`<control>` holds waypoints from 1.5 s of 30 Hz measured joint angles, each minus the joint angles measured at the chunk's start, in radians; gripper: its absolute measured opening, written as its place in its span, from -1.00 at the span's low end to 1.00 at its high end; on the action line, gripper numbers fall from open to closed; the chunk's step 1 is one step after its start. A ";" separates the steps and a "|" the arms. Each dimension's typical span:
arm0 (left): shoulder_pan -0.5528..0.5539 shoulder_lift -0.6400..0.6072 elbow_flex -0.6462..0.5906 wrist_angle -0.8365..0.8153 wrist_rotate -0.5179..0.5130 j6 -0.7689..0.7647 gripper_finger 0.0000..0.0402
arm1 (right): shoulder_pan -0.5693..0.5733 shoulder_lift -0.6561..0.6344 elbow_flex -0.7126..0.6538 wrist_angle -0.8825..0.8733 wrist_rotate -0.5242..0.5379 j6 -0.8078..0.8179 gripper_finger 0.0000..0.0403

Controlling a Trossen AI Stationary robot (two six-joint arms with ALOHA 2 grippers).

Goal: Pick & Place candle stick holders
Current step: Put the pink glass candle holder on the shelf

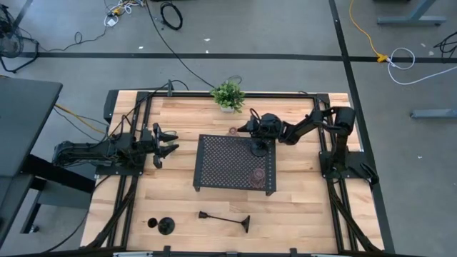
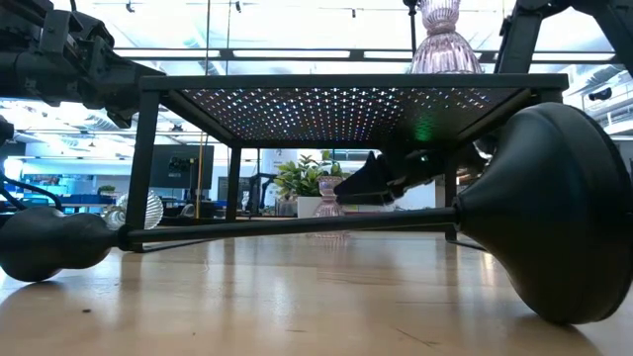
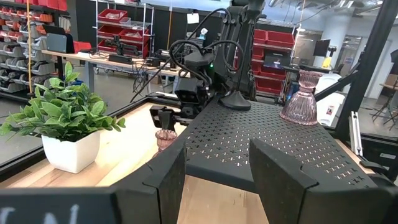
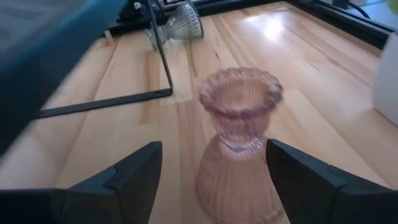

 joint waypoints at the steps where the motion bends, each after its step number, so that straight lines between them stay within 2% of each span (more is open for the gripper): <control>1: 0.000 0.000 0.000 0.000 0.000 0.000 -0.11 | 0.003 0.000 0.006 -0.004 0.002 0.000 0.41; 10: 0.000 0.000 0.000 0.000 0.000 -0.001 -0.11 | 0.025 0.000 0.045 -0.061 0.076 -0.030 0.41; 18: 0.000 0.000 0.000 0.000 0.000 -0.001 -0.11 | 0.025 0.000 0.049 -0.063 0.097 -0.038 0.41; 34: 0.000 0.000 0.000 0.000 0.000 -0.001 -0.11 | 0.025 0.000 0.086 -0.094 0.095 -0.049 0.41; 45: 0.000 0.000 0.000 0.000 0.000 -0.001 -0.11 | 0.025 0.000 0.136 -0.194 0.095 -0.036 0.41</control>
